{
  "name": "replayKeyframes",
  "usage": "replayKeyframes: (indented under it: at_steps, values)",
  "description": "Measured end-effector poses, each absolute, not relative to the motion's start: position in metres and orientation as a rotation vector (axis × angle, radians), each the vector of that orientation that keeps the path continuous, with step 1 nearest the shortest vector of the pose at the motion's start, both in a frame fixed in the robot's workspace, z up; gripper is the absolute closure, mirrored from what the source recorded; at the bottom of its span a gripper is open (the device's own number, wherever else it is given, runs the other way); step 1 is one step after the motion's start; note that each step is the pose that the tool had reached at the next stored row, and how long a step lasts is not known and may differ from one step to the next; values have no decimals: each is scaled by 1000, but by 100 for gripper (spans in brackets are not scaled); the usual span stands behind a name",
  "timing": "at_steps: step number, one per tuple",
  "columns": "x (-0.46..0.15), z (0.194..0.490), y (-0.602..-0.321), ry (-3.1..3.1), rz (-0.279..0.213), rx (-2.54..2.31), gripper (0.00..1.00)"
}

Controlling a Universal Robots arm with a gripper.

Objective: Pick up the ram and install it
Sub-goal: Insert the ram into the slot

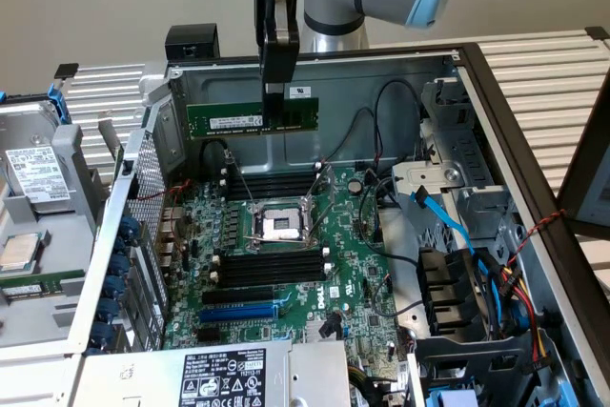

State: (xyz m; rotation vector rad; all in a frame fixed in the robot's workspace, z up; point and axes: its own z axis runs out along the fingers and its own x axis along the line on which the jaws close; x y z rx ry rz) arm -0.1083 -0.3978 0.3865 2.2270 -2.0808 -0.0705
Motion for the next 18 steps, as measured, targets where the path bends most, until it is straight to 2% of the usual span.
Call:
replayKeyframes:
  at_steps: [8,18]
  values:
    - [-108,386,-398,-2081,-70,2227,87]
    - [-109,368,-397,-2081,-70,2227,87]
